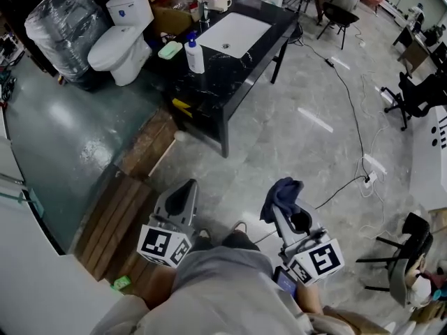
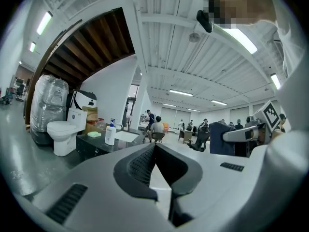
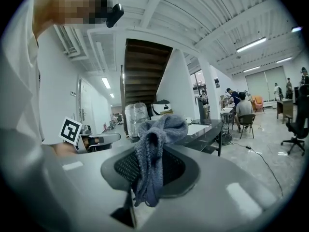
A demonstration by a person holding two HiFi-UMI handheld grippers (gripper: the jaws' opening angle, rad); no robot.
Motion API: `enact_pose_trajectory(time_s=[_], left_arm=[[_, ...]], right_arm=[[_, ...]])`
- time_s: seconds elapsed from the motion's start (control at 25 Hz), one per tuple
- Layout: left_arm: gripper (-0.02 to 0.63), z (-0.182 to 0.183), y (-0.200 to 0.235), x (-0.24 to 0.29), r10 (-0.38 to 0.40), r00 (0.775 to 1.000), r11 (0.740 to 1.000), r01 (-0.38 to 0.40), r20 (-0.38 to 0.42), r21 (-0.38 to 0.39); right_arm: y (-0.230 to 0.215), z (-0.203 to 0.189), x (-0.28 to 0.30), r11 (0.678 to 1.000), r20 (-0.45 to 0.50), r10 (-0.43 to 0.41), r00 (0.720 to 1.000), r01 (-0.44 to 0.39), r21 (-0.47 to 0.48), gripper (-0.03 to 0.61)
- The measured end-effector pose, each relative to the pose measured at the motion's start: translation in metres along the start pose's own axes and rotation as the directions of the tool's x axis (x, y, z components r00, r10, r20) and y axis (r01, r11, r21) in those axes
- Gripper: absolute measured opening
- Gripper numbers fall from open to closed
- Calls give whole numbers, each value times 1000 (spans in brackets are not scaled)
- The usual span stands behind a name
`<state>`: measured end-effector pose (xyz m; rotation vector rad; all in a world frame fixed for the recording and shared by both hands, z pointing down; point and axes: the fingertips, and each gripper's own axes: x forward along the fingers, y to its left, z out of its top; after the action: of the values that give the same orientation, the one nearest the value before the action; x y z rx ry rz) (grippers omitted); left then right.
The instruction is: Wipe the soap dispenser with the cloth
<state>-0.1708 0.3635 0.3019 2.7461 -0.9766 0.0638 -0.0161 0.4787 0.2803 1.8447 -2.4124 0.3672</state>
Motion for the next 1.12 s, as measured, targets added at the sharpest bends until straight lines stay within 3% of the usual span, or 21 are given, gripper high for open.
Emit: enact_pose_trajectory(time_s=[0.16,0.52,1.12], left_arm=[[6,5,-14,9,39,999,999,-40,20,11],[6,-4,-32,28,63,998,998,-63,-15,15],[6,10,13,70,81,996,997,-81,20,-3]], right_arm=[[-20,-1,-10,999,6,33,999,-33,27,72],[-39,-7,-6,994,-13,103,995,-103,31,72],[-45,10,58,984,-42,177,983,-177,-5,72]])
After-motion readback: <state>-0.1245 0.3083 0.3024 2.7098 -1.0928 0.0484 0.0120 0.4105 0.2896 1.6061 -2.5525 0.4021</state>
